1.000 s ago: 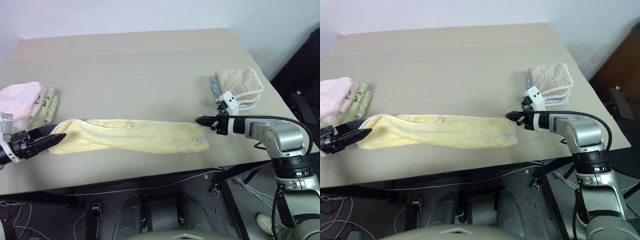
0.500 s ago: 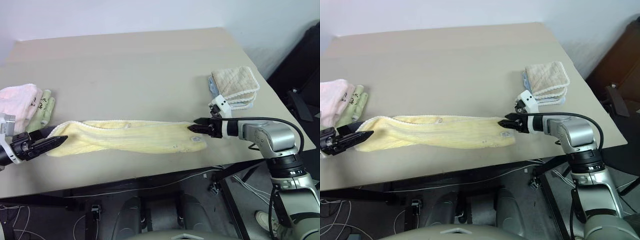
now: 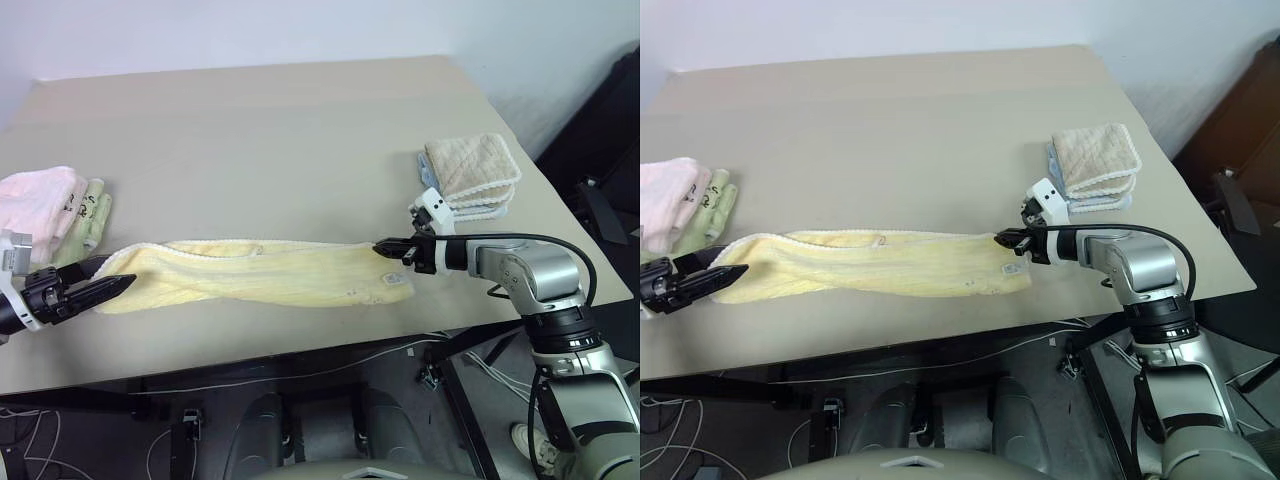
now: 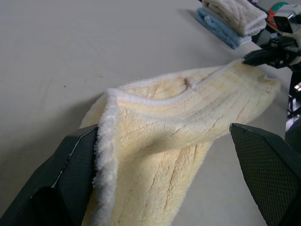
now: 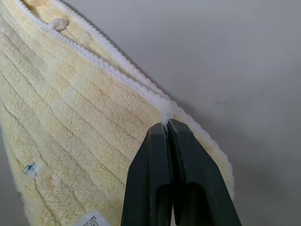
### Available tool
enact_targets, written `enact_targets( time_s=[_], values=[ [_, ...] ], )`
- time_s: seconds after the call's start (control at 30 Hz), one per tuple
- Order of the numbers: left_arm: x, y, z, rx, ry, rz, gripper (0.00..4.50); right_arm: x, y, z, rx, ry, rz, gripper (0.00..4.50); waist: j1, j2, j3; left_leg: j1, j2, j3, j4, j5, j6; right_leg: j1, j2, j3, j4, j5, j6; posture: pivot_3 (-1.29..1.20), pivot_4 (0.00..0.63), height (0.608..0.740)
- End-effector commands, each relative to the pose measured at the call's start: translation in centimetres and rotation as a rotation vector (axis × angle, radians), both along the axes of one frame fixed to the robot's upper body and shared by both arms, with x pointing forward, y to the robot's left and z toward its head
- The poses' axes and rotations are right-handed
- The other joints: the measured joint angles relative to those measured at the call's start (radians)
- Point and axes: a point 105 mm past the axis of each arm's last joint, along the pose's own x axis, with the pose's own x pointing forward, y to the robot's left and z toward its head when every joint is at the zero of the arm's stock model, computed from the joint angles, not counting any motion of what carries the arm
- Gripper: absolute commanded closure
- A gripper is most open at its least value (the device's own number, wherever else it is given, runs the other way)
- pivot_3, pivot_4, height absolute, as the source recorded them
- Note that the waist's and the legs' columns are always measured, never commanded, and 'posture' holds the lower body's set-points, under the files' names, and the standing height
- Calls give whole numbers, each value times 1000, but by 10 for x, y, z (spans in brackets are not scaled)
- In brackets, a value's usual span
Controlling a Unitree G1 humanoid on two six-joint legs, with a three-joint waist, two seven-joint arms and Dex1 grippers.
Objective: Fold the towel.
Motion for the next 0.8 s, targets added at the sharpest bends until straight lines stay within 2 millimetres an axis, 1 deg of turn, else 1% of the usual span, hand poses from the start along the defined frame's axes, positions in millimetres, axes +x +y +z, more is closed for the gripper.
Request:
enact_targets(
  time_s=[0.03,0.17,0.3,0.57,0.63,0.7,0.8],
  values=[
    [0,2,12,30,-54,0,0,0,-9,20,12,-67,-9,4479,0,0,0,0,0,0,0,0,0,0,0,0,0,0,0,0,150,740],
    [2,2,12,13,-45,15,0,0,-20,26,13,-78,-39,4479,1,0,0,0,0,0,0,0,0,0,0,0,0,0,0,0,150,740],
    [4,-2,18,-2,-82,-1,0,-2,-23,27,10,-83,-50,4479,1,0,0,0,0,0,0,0,0,0,0,0,0,0,0,0,150,740],
    [6,-3,14,16,-62,-9,0,13,-25,32,39,-123,-125,4479,0,0,0,0,0,0,1,0,0,0,1,0,0,0,0,0,150,740],
    [5,-2,9,30,-21,-12,0,15,-24,31,38,-128,-132,4479,0,0,0,0,0,0,1,0,0,0,3,0,0,0,0,0,150,740],
    [7,1,0,85,0,5,0,16,-22,29,35,-130,-127,4479,1,0,0,0,0,0,1,0,0,0,4,0,1,0,1,0,150,740],
    [12,3,-8,132,18,18,0,16,-20,27,31,-133,-117,4479,3,0,0,0,0,1,2,0,0,1,4,0,1,0,1,0,150,740]
  ],
)
